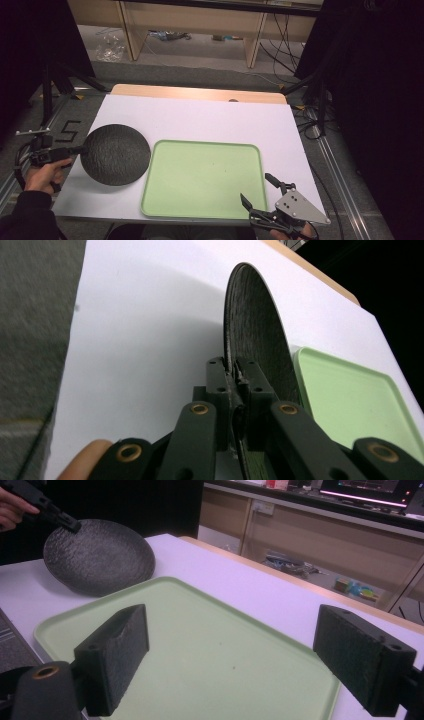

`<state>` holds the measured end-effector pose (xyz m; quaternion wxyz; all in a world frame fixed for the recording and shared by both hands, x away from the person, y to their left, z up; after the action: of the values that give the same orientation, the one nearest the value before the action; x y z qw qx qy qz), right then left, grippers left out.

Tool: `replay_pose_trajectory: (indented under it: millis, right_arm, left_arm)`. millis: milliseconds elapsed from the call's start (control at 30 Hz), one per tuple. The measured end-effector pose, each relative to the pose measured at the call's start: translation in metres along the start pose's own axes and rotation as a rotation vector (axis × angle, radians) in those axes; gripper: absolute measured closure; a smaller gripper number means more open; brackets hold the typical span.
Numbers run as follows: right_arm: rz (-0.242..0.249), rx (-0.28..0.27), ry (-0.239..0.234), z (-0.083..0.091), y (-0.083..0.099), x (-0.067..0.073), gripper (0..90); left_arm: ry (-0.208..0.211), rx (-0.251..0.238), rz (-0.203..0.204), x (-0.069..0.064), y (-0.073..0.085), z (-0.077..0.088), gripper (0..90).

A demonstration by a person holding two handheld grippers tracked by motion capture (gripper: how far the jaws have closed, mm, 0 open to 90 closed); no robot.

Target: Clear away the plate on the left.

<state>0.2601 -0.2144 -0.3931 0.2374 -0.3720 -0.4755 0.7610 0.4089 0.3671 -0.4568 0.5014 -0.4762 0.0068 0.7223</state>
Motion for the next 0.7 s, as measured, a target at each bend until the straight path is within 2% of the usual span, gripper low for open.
replay_pose_trajectory:
  millis: [67,133,200,300,400,433,467,500,533,600,633,700]
  right_arm:
    - [-0.021,0.010,-0.018,0.001,0.000,0.001,15.4]
    - [-0.009,0.002,-0.002,0.001,0.000,0.000,15.4]
    - [0.000,-0.004,0.001,0.001,0.000,0.000,15.4]
    - [0.000,0.004,-0.005,0.001,0.000,-0.001,15.4]
    - [0.002,0.000,0.000,0.000,0.000,0.000,15.4]
    - [0.001,0.000,-0.001,0.000,0.000,0.000,15.4]
    - [0.000,0.001,-0.001,0.000,0.000,0.000,15.4]
    - [0.002,0.000,-0.002,0.000,0.000,0.000,15.4]
    - [-0.015,0.012,-0.012,0.001,0.000,0.002,15.4]
    - [0.003,-0.002,-0.001,0.000,0.000,0.000,15.4]
    - [-0.016,0.011,-0.012,0.001,0.000,0.002,15.4]
    - [-0.011,0.010,-0.012,0.001,0.000,0.002,15.4]
  left_arm:
    - [0.001,-0.005,0.007,-0.002,0.001,0.004,85.4]
    - [-0.013,-0.026,0.002,-0.005,0.002,0.011,85.9]
    - [-0.039,-0.050,-0.033,-0.011,0.001,0.018,86.0]
    - [-0.065,-0.090,-0.118,-0.027,0.000,0.030,86.8]
    - [-0.117,-0.104,-0.212,-0.047,0.001,0.033,86.8]
    - [-0.117,-0.104,-0.212,-0.047,0.001,0.033,86.8]
    - [-0.113,-0.112,-0.260,-0.060,0.002,0.033,87.0]
    - [-0.113,-0.111,-0.279,-0.065,0.003,0.033,87.0]
    - [-0.130,-0.112,-0.300,-0.070,0.004,0.032,87.0]
    - [-0.143,-0.113,-0.329,-0.077,0.005,0.032,86.9]
    - [-0.142,-0.115,-0.343,-0.080,0.006,0.032,86.8]
    - [-0.153,-0.115,-0.358,-0.085,0.007,0.032,86.7]
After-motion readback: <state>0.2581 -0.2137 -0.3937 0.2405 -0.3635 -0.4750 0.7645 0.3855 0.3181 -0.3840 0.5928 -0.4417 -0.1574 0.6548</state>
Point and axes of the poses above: each handheld gripper's, and its own axes: z roughly backward along the jaws, y roughly out of its underside, x roughly to its left, the point moved 3 cm from there along -z, roughly forward along the jaws, and after that the axes turned 13 degrees about z, right-handed, at the moved point
